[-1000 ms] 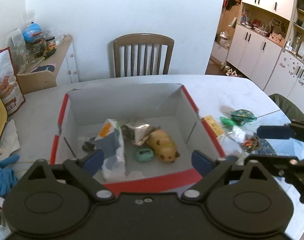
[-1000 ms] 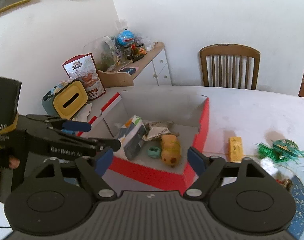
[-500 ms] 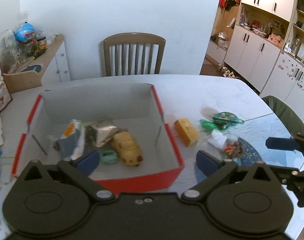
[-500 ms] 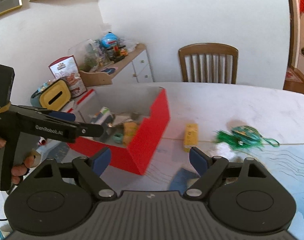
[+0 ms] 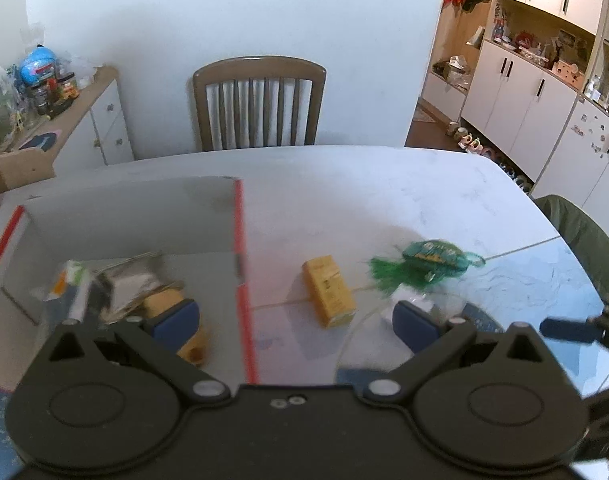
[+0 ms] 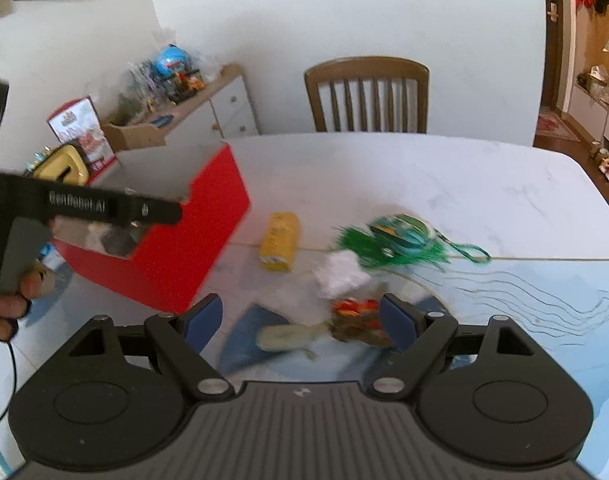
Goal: Organize objects
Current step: 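Withdraw both grippers from the box back toward the pile, then grasp the yellow box with the left gripper while the right grasps the brown beaded bracelet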
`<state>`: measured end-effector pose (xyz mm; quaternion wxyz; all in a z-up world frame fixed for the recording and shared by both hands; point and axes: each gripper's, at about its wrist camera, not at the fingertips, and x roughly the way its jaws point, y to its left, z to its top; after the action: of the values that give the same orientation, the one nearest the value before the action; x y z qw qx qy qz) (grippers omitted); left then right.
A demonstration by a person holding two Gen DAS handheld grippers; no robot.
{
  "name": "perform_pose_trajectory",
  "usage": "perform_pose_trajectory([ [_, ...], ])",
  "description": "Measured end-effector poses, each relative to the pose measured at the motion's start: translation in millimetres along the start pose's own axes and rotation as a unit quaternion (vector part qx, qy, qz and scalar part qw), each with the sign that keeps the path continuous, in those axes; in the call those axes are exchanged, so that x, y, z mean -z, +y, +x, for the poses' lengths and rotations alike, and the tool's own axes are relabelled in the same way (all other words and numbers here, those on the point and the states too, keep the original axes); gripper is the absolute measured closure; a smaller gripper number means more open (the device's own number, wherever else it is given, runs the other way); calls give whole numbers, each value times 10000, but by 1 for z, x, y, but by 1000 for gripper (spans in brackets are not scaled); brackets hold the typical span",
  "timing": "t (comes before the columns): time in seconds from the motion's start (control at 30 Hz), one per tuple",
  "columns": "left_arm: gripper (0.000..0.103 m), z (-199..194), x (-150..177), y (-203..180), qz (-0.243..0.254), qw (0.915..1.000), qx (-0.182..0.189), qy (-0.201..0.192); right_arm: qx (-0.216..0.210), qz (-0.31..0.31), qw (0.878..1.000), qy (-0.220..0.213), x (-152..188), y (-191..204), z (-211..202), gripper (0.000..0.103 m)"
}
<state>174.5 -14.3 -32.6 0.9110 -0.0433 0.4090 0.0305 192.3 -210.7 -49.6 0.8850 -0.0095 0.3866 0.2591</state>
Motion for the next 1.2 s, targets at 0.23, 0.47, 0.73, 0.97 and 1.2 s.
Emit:
perform_pose_trajectory([
  [0.23, 0, 34, -17, -31, -38, 9999, -168, 17, 57, 51, 9999, 111, 4, -30, 17, 17],
  [0.47, 0, 72, -25, -50, 11, 9992, -386, 127, 368, 108, 9988, 320, 3, -62, 42, 17],
  [0.73, 1, 103, -23, -57, 45, 9976, -646, 248, 657, 256, 9958, 590, 10, -90, 75, 19],
  [0.97, 5, 126, -15, -59, 132, 9954, -842, 442, 634, 315, 9945, 769, 14, -96, 95, 32],
  [1.2, 18, 140, -13, -60, 151, 9945, -897, 526, 557, 279, 9948, 800, 12, -93, 106, 48],
])
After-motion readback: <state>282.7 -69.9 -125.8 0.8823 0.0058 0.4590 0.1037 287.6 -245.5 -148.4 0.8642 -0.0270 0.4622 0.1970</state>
